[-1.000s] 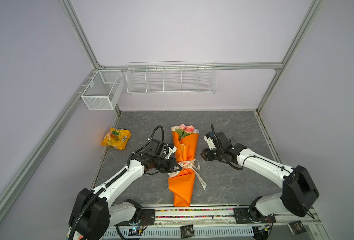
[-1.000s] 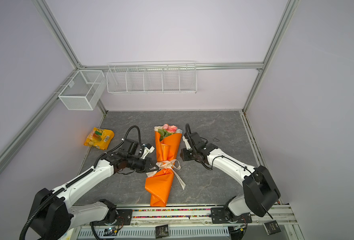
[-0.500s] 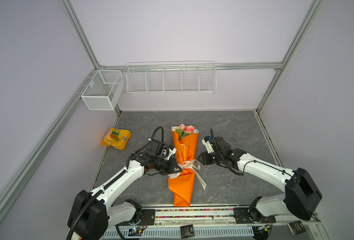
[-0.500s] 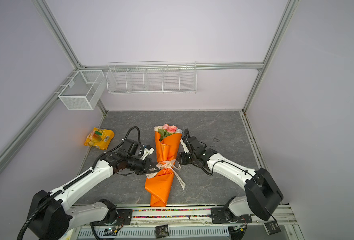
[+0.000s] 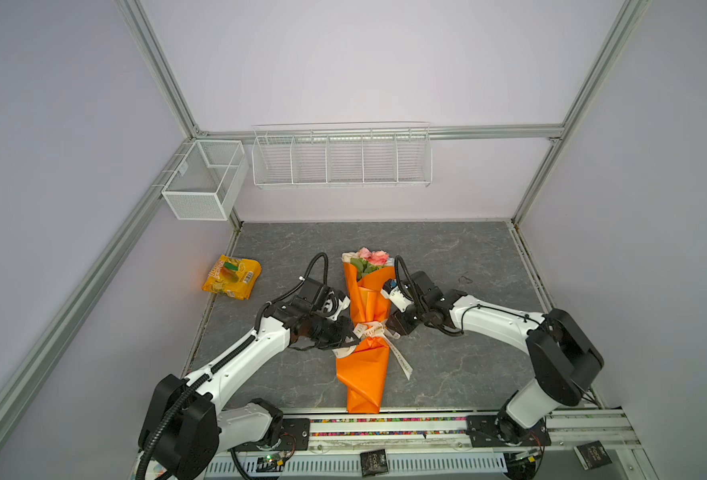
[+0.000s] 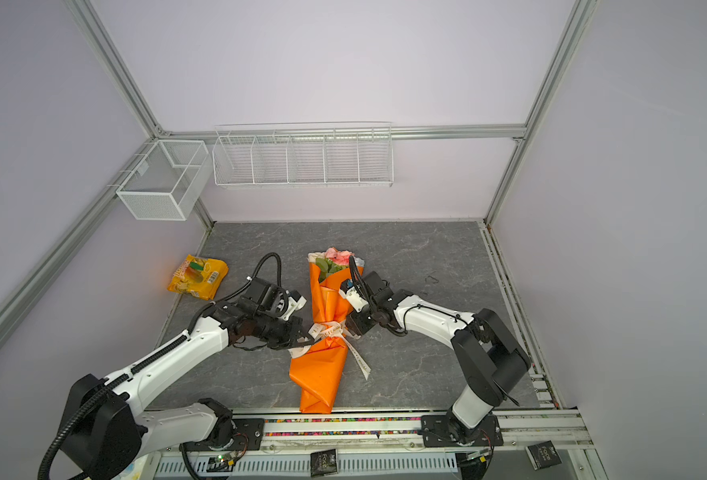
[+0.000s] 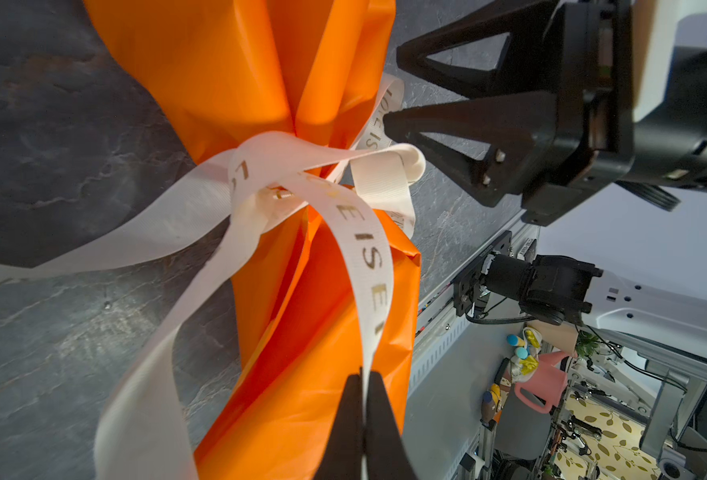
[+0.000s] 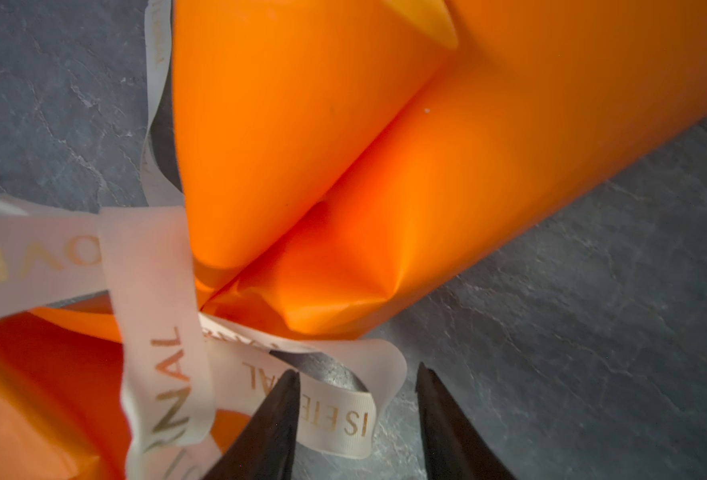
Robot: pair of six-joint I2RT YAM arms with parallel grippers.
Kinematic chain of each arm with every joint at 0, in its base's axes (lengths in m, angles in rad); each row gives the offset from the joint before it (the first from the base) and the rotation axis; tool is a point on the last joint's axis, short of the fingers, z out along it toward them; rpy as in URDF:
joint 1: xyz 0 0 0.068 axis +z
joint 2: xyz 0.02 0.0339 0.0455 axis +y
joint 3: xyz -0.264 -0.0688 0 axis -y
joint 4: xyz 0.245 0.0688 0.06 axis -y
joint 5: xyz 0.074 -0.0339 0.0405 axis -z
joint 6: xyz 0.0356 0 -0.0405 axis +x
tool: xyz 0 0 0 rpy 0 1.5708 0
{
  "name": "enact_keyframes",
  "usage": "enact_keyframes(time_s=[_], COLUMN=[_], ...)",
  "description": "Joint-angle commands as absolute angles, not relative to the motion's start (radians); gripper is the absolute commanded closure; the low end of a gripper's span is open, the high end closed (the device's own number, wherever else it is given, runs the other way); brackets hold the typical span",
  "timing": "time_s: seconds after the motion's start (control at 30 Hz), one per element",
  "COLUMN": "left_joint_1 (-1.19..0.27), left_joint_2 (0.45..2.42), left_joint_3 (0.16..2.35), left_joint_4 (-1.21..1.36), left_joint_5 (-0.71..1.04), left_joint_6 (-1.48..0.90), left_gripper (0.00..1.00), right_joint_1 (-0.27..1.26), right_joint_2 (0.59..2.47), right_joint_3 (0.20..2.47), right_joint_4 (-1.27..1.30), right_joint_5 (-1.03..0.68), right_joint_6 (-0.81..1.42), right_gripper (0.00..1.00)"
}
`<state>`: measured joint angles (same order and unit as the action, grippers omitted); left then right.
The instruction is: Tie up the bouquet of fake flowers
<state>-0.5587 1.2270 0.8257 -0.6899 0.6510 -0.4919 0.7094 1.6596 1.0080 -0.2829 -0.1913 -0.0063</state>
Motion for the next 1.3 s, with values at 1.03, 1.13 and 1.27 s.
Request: enact_keyframes(time_s=[1.03, 1.13, 1.27], left_joint_1=[-0.514, -0.499, -0.490], left_joint_2=[1.287, 1.306, 1.330], left_joint_3=[0.829, 0.829, 0.841], left_joint_4=[-0.891, -0.896, -0.847], left_joint_5=[0.267, 0.209, 0.243], left_joint_6=[-0.446, -0.444, -0.437], left_gripper=[1.00, 1.00, 1.00], right_joint_1=[0.711, 0.715, 0.722], right_joint_2=[1.494, 1.458, 1.412], right_joint_3=[0.947, 0.910, 0.835], right_joint_4=[-0.441, -0.473, -0.487], right_joint_5=[0.157, 0.186, 0.212], right_joint_6=[0.253, 0.279, 0.315], right_gripper=[0.93, 0.93, 0.93])
